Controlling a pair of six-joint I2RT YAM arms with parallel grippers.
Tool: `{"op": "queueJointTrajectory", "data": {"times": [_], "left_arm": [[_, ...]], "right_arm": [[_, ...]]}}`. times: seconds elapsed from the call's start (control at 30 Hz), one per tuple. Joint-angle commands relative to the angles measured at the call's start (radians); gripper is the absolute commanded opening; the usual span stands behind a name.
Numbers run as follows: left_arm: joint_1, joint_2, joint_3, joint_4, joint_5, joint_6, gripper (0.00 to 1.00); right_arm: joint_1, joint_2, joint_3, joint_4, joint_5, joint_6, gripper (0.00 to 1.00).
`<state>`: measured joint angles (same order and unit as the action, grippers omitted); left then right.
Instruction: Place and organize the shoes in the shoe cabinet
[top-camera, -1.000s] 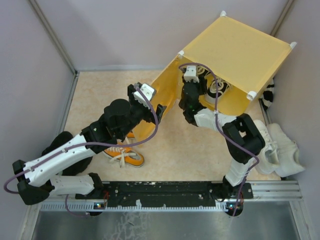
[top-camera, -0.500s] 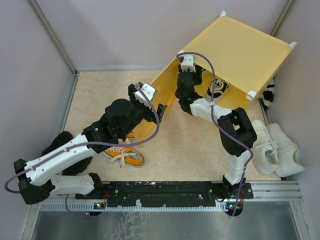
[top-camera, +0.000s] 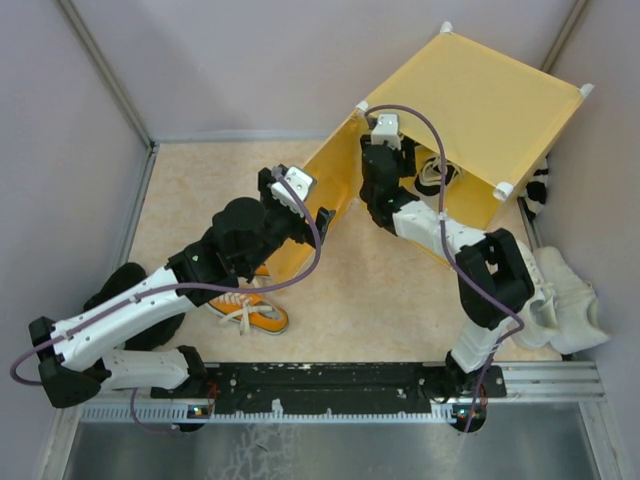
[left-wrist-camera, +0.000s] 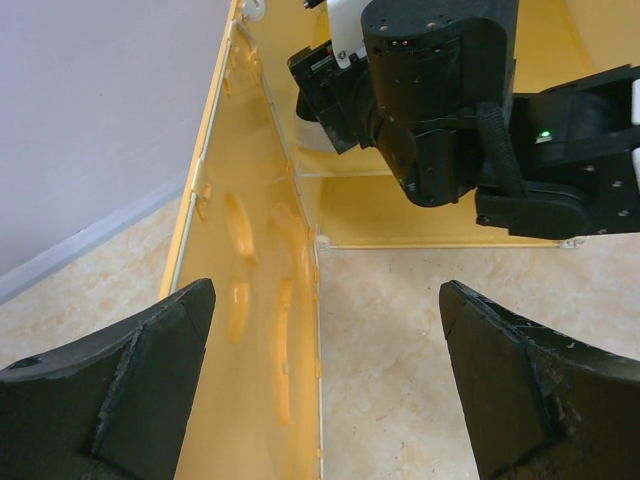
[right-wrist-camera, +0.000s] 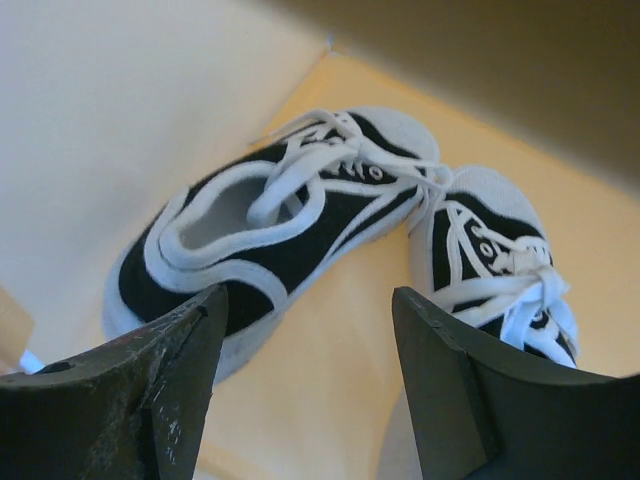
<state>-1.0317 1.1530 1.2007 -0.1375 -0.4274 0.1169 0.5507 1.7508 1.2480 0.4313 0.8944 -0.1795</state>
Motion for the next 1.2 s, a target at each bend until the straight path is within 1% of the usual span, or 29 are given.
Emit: {"op": "queueJointTrajectory", "data": {"times": [0.0,0.23,0.43,0.53,0.63,0.7,0.83,0.97,1.17], "left_arm": [[0.004,0.023,-0.026,-0.062,-0.01,-0.021,0.98],[0.004,0.02,-0.032,-0.06,-0.009,-0.023,0.98],[0.004,0.016,-0.038,-0.059,-0.005,-0.029,0.98],[0.005,0.014,-0.039,-0.059,0.0,-0.033,0.98],[0.004,0.014,-0.04,-0.06,0.007,-0.036,0.98],[0.004,0.013,-0.042,-0.061,0.008,-0.036,0.98],[0.002,0.011,-0.044,-0.059,0.007,-0.038,0.98],[0.002,0.011,-0.045,-0.059,-0.002,-0.034,0.98],[0.002,0.011,-0.045,-0.061,-0.005,-0.029,0.98]], "right_arm": [[0.031,-0.122,-0.016,-0.167,-0.048,0.11,0.68],[0.084,-0.282,-0.073,-0.315,0.025,0.202,0.68],[0.09,-0.358,-0.09,-0.551,0.151,0.338,0.69],[0.081,-0.386,-0.144,-0.585,0.213,0.395,0.72],[0.033,-0.384,-0.166,-0.636,0.173,0.462,0.72],[0.01,-0.381,-0.18,-0.616,0.185,0.462,0.72],[-0.01,-0.384,-0.223,-0.466,0.204,0.384,0.72],[-0.028,-0.355,-0.223,-0.428,0.218,0.368,0.71],[-0.061,-0.298,-0.226,-0.372,0.195,0.35,0.59]]}}
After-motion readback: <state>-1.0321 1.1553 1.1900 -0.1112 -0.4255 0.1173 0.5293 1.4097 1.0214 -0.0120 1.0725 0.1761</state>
